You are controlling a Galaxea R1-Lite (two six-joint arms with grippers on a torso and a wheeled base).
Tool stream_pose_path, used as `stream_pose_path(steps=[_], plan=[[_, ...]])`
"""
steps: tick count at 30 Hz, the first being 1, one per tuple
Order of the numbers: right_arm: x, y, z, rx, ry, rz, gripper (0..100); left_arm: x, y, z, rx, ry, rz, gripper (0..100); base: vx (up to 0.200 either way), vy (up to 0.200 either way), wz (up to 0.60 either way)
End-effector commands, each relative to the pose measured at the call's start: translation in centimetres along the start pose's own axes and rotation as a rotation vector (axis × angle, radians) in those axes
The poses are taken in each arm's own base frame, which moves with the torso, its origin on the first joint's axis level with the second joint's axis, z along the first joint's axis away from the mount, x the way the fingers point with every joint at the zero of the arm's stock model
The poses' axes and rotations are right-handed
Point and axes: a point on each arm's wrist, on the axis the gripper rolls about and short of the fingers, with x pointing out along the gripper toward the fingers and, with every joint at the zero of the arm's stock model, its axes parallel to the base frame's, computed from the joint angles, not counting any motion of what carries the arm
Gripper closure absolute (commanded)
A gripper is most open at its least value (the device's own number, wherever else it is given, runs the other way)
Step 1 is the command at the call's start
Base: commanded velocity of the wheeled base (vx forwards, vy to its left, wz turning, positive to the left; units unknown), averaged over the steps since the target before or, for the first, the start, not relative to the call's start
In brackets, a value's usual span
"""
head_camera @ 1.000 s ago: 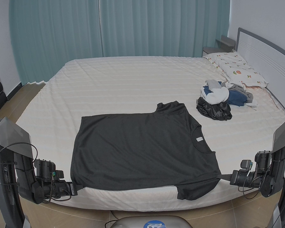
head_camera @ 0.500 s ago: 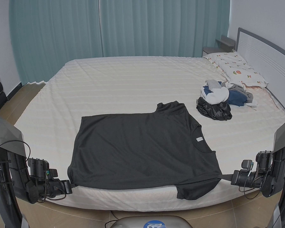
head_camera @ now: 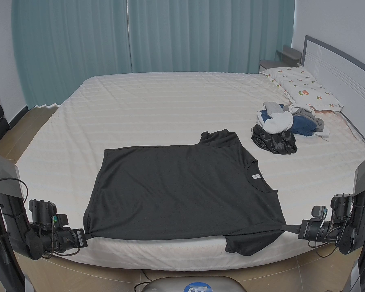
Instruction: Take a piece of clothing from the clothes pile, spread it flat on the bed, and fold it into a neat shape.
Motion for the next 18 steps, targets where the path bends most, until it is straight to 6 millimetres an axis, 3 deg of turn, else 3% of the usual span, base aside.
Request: stream_pose_path(steps=[1, 18], plan=[[-0.4, 0.4, -0.3, -0.022, 0.004, 0.002, 100, -0.8, -0.3, 0.5, 0.004, -0.013, 0.002, 100, 0.000, 0.000, 0.00], [-1.5, 1.0, -1.6, -0.055, 0.099, -0.023, 100, -2.6, -0.7, 0.2, 0.046, 0.080, 0.086, 100, 0.000, 0.000, 0.00]])
